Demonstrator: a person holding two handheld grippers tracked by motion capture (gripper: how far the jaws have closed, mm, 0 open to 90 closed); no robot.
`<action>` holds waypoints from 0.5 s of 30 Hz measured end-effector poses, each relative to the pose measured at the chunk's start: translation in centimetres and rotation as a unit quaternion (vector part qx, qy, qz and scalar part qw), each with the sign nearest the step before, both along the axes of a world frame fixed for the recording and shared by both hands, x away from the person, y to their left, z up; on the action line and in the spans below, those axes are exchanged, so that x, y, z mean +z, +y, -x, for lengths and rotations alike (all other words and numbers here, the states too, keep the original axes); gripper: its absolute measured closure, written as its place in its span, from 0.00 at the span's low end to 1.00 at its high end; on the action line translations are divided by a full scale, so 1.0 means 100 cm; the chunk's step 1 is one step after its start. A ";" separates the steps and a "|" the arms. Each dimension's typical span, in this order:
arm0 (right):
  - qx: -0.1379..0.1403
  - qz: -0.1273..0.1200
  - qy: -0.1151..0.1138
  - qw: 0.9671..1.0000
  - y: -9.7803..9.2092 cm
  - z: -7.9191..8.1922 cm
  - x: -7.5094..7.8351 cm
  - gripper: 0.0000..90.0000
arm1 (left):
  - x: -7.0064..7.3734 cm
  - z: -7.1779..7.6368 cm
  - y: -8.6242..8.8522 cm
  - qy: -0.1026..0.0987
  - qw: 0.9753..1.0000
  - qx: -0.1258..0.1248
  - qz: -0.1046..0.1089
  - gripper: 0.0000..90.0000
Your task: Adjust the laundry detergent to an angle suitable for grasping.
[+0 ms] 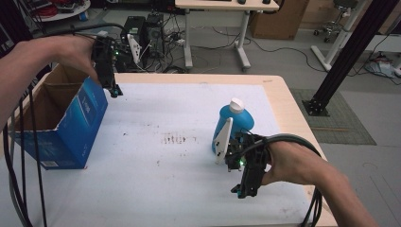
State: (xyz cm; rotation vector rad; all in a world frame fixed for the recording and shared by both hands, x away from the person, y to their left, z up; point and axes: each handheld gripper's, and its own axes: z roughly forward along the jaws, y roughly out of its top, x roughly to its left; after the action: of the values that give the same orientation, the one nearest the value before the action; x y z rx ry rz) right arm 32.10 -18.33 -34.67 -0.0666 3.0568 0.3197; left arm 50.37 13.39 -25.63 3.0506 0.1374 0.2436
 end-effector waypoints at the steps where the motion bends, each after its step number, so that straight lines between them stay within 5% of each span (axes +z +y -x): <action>1: -0.001 0.001 0.001 1.000 0.000 0.001 0.000 0.13 | 0.000 0.000 0.000 0.000 1.000 0.000 0.000 0.16; 15: 0.005 -0.005 -0.005 1.000 0.002 0.008 0.004 0.13 | 0.002 0.008 -0.002 -0.007 1.000 -0.003 -0.003 0.16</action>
State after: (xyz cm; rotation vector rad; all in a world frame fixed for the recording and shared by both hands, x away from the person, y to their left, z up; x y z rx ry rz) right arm 31.30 -18.16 -34.23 -0.0837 3.0458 0.3331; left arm 49.55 13.18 -25.45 3.0541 0.1261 0.2661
